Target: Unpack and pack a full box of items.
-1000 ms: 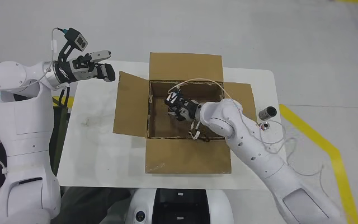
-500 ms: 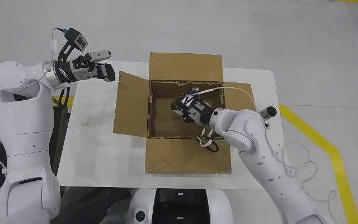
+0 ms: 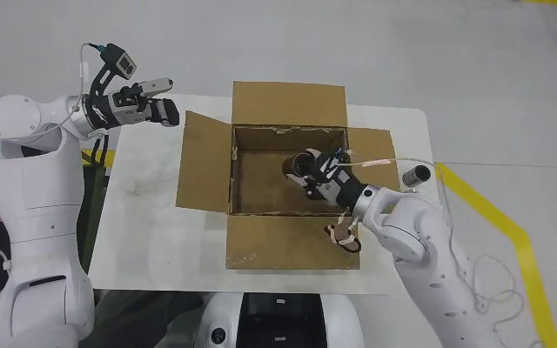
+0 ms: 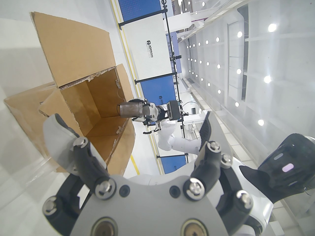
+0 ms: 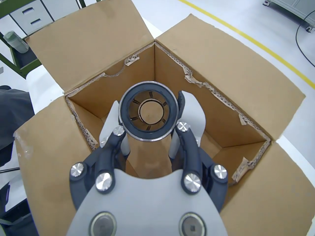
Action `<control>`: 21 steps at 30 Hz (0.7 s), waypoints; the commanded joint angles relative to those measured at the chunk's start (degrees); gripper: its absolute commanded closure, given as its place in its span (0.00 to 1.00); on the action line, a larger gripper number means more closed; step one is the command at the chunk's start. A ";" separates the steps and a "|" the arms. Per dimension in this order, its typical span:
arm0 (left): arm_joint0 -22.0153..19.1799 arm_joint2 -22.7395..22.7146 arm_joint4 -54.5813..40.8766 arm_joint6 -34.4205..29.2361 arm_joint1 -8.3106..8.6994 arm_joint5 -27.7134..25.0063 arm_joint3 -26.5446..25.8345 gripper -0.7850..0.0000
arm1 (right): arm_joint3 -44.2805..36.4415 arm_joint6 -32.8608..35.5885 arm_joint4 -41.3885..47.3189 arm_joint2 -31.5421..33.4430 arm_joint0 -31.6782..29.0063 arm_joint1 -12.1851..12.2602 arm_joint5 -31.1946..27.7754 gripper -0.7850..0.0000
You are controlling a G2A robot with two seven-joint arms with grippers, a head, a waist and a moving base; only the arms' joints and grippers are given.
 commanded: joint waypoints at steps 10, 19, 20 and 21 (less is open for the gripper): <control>0.00 0.00 0.00 0.00 0.00 0.00 0.00 0.00 | -7.25 -5.86 -0.68 10.02 -12.63 1.85 -0.94 1.00; 0.00 0.00 0.00 0.00 0.00 0.00 0.00 0.00 | -9.91 -11.81 1.85 19.76 -22.66 2.82 -0.15 1.00; 0.00 0.00 0.00 0.00 0.00 0.00 0.00 0.00 | -10.08 -12.44 2.09 20.56 -23.61 2.88 0.01 1.00; 0.00 0.00 0.00 0.00 0.00 0.00 0.00 0.00 | -10.25 -13.06 2.26 21.29 -24.50 2.94 0.08 1.00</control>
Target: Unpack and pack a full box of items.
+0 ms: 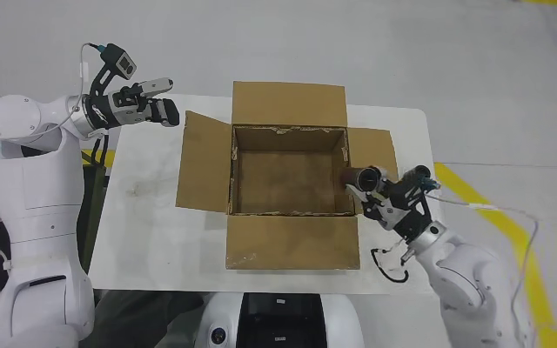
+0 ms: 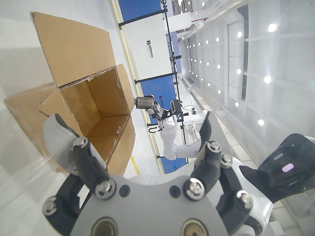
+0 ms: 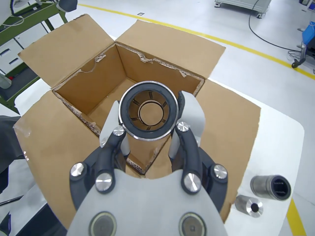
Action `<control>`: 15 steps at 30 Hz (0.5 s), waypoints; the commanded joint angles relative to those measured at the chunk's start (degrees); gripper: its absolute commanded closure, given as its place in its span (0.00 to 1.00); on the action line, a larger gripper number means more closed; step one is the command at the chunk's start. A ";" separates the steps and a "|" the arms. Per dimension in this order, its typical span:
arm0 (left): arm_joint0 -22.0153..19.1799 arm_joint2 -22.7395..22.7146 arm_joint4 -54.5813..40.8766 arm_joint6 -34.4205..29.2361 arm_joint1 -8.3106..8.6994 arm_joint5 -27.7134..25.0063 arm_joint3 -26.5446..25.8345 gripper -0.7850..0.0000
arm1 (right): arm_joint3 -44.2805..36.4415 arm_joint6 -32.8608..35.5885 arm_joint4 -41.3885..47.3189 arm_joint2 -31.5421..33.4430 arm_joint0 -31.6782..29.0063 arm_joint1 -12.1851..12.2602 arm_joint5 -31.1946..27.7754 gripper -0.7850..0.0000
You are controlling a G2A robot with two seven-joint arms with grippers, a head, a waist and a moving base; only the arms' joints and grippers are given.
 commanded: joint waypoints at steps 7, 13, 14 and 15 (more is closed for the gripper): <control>0.00 0.00 0.00 0.00 0.00 0.00 0.00 0.00 | -0.61 -3.18 1.08 4.03 -5.15 0.33 0.57 1.00; 0.00 0.00 0.00 0.00 0.00 0.00 0.00 0.00 | -0.63 -3.64 1.53 5.23 -6.33 0.45 2.04 1.00; 0.00 0.00 0.00 0.00 0.00 0.00 0.00 0.00 | -0.62 -3.79 1.68 5.41 -6.45 0.47 2.22 1.00; 0.00 0.00 0.00 0.00 0.00 0.00 0.00 0.00 | -0.63 -3.84 1.74 5.51 -6.54 0.49 2.17 1.00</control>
